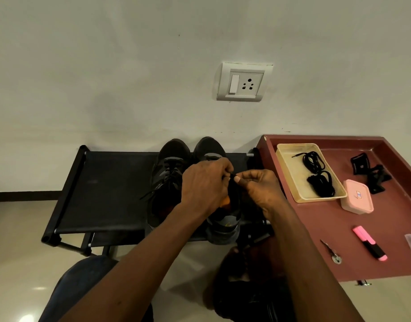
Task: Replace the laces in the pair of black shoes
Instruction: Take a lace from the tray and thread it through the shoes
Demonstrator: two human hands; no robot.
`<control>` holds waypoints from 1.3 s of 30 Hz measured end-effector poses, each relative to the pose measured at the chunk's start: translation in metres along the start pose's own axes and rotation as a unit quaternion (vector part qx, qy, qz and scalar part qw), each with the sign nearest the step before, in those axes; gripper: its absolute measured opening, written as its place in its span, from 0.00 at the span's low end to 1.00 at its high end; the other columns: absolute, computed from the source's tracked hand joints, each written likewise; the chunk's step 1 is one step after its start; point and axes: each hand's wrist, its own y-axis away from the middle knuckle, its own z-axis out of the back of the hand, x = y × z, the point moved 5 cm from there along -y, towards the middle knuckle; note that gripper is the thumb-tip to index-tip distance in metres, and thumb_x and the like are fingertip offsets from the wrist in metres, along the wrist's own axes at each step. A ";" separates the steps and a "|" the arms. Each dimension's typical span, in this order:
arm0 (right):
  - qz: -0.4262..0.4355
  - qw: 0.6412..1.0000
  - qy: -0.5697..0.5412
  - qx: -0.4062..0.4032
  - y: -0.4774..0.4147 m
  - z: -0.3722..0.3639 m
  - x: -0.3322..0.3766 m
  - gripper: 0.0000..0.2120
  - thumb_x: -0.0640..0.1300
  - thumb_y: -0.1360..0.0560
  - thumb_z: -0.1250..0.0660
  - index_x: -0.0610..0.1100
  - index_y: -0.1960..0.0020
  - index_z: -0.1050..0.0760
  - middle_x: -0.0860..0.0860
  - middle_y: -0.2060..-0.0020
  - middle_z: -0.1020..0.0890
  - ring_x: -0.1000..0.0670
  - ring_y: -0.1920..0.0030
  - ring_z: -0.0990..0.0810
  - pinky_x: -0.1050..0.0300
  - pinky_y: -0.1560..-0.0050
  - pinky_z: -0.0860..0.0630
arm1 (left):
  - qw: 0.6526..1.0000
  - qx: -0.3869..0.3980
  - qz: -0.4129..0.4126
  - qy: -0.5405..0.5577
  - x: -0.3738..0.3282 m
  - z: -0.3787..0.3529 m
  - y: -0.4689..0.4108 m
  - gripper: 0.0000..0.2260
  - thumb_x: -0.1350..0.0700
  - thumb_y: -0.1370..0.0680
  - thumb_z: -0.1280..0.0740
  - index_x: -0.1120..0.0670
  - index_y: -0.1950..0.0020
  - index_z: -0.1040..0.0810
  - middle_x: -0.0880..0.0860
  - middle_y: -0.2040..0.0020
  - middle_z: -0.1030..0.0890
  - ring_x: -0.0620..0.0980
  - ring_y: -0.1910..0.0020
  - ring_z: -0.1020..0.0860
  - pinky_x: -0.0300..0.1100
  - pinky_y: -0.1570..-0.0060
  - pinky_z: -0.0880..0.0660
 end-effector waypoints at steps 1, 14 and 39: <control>-0.011 1.000 -0.012 0.006 -0.001 0.000 -0.001 0.03 0.40 0.22 0.25 0.45 0.54 0.13 0.48 0.59 0.12 0.45 0.53 0.12 0.47 0.48 0.15 | 0.999 -0.019 -0.013 -0.026 -0.002 0.000 0.000 0.08 0.54 0.24 0.26 0.46 0.46 0.17 0.48 0.56 0.16 0.51 0.53 0.20 0.47 0.52 0.25; -0.031 0.998 -0.057 0.010 -0.002 0.000 -0.004 0.05 0.37 0.22 0.26 0.43 0.56 0.13 0.45 0.59 0.12 0.42 0.51 0.12 0.44 0.45 0.15 | 0.993 -0.009 0.091 0.080 0.018 -0.016 0.002 0.05 0.49 0.25 0.27 0.41 0.54 0.22 0.40 0.59 0.18 0.41 0.53 0.21 0.44 0.45 0.42; 0.083 0.995 0.049 0.009 0.008 0.005 0.012 0.05 0.42 0.24 0.23 0.50 0.58 0.13 0.50 0.62 0.12 0.49 0.57 0.12 0.52 0.53 0.15 | 0.992 -0.011 0.106 0.066 0.012 -0.018 0.007 0.06 0.54 0.23 0.28 0.43 0.50 0.21 0.41 0.61 0.19 0.42 0.54 0.20 0.49 0.34 0.39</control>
